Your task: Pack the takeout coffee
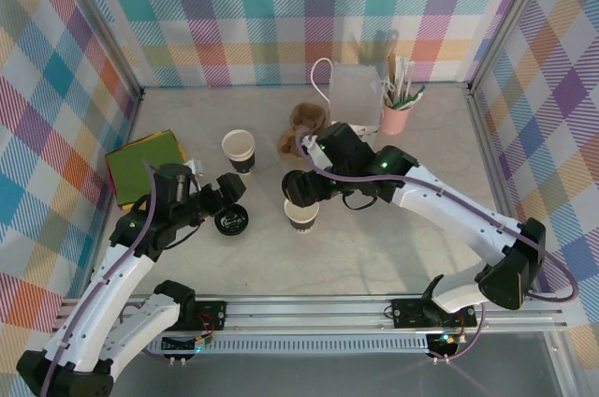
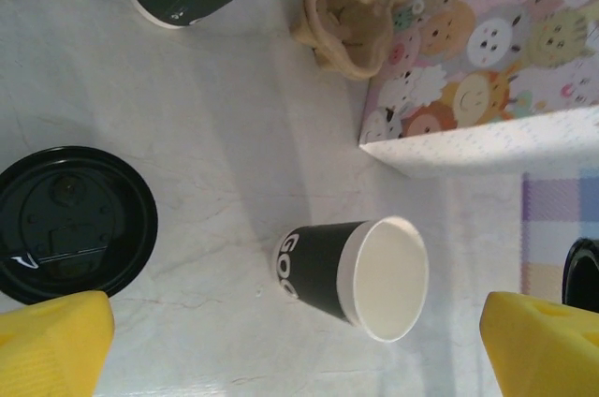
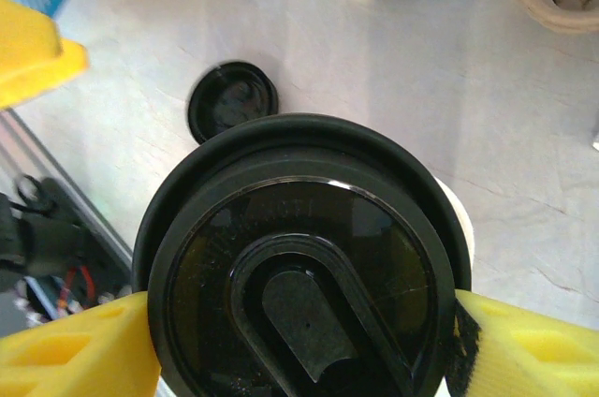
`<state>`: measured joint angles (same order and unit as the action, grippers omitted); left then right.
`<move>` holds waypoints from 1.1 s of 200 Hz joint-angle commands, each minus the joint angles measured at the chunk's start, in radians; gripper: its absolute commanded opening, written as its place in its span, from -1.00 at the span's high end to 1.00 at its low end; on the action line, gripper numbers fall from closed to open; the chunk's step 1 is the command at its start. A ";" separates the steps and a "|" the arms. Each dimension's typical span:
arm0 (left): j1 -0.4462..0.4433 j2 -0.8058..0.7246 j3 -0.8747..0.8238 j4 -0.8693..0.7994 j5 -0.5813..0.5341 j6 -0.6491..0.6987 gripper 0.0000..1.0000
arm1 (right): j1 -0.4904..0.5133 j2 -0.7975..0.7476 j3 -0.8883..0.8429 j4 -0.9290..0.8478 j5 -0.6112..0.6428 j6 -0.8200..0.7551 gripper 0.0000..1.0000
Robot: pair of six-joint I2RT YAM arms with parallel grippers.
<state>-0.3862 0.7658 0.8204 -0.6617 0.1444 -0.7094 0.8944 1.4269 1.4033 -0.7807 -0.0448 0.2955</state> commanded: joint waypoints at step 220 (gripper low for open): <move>-0.230 0.055 -0.008 -0.044 -0.295 0.008 -0.99 | 0.120 0.282 0.078 -0.060 0.304 -0.140 -0.44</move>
<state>-0.6083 0.8337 0.8200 -0.6823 -0.1337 -0.7067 1.0084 1.6833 1.4742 -0.8501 0.2539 0.1631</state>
